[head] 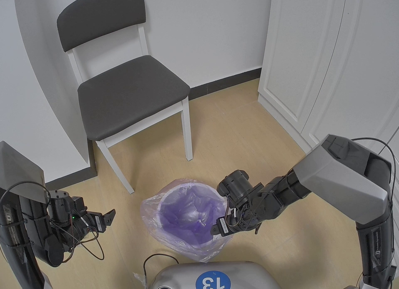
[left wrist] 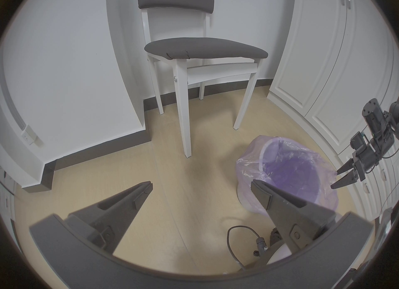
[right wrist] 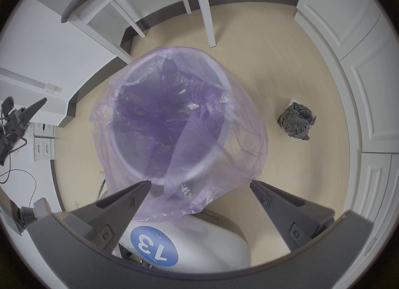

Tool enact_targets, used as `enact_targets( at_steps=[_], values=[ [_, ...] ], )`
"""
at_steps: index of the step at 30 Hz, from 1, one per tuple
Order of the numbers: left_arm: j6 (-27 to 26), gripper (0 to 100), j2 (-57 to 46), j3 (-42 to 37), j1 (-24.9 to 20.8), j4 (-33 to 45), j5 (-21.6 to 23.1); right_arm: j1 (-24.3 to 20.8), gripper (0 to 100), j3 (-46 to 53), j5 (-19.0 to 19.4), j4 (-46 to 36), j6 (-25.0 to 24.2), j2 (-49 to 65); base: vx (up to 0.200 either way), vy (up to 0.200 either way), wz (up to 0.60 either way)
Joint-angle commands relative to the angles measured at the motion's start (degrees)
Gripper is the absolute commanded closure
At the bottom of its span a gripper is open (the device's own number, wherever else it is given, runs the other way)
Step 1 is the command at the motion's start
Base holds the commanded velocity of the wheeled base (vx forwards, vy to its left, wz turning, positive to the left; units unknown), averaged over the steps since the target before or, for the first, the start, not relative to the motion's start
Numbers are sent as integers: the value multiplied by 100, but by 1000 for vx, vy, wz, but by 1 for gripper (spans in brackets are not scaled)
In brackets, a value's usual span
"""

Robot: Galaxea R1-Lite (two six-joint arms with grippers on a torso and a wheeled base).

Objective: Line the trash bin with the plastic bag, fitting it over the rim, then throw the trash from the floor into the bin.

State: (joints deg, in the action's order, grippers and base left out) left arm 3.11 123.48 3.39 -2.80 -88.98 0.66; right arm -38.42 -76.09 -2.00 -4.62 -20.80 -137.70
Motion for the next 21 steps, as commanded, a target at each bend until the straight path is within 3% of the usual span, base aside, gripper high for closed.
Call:
enact_targets(
  at_steps=[1,5,12,21],
  values=[
    [-3,0,1,4,69,-102,57,204,0,-556,323,-558,172,-230,0,0,0],
    [-30,0,-17,13,166,-102,66,344,0,-846,675,-865,427,-310,0,0,0],
    [-65,0,-26,-5,236,-102,75,371,0,-1347,666,-848,357,-758,0,0,0],
    [-82,0,1,21,307,-102,154,415,0,-1312,683,-856,331,-740,0,0,0]
  ],
)
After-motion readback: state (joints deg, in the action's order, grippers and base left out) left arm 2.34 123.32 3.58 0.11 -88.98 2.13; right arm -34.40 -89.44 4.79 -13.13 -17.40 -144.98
